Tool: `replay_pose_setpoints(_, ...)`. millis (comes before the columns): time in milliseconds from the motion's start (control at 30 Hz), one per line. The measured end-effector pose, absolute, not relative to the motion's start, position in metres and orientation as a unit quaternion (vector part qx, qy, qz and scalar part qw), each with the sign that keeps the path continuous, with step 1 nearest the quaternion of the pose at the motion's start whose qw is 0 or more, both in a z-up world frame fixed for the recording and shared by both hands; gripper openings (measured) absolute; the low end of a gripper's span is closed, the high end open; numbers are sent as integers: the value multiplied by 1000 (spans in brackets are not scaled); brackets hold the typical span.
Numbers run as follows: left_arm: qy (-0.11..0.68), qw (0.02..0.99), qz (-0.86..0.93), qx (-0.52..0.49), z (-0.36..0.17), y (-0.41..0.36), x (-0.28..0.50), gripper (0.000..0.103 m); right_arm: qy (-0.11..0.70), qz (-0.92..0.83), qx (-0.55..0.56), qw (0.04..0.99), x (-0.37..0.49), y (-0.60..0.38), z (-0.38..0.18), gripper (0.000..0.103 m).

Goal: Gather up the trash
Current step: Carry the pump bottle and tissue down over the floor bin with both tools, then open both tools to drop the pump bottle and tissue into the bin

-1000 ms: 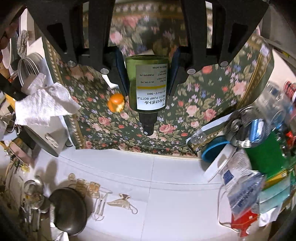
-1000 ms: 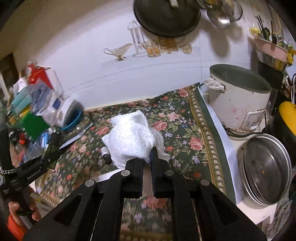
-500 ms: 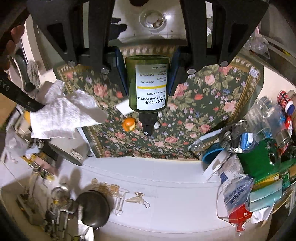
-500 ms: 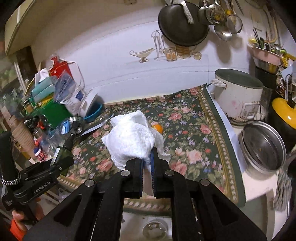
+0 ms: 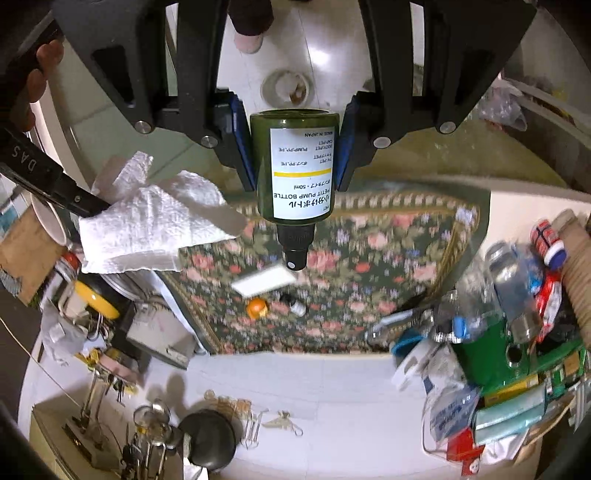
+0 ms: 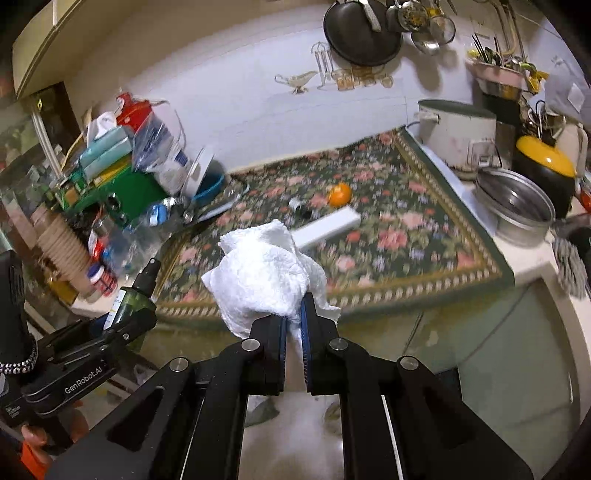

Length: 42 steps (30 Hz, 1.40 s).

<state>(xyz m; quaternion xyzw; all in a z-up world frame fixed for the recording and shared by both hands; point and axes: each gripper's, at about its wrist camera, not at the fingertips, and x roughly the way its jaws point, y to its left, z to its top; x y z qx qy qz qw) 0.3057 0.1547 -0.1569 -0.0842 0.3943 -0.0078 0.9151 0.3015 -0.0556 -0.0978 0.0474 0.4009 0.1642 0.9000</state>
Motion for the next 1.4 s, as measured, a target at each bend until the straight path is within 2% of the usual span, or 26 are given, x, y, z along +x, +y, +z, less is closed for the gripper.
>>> replay_pose_setpoints(300, 438, 893, -6, -99, -206, 146, 300, 41, 449, 133, 55, 882, 288, -74, -143, 7)
replay_pose_setpoints(567, 478, 871, 19, -114, -298, 114, 316, 41, 486, 125, 43, 864, 297, -103, -219, 7)
replay_pose_setpoints(933, 536, 828, 56, -152, -482, 71, 329, 41, 549, 160, 17, 820, 323, -137, -380, 7)
replay_pose_setpoints(1233, 560, 812, 69, -152, -596, 74, 335, 41, 603, 192, -2, 774, 342, -118, -525, 8)
replay_pose_setpoints(1400, 571, 803, 69, -157, -641, 81, 343, 41, 632, 205, -3, 748, 349, -106, -575, 8)
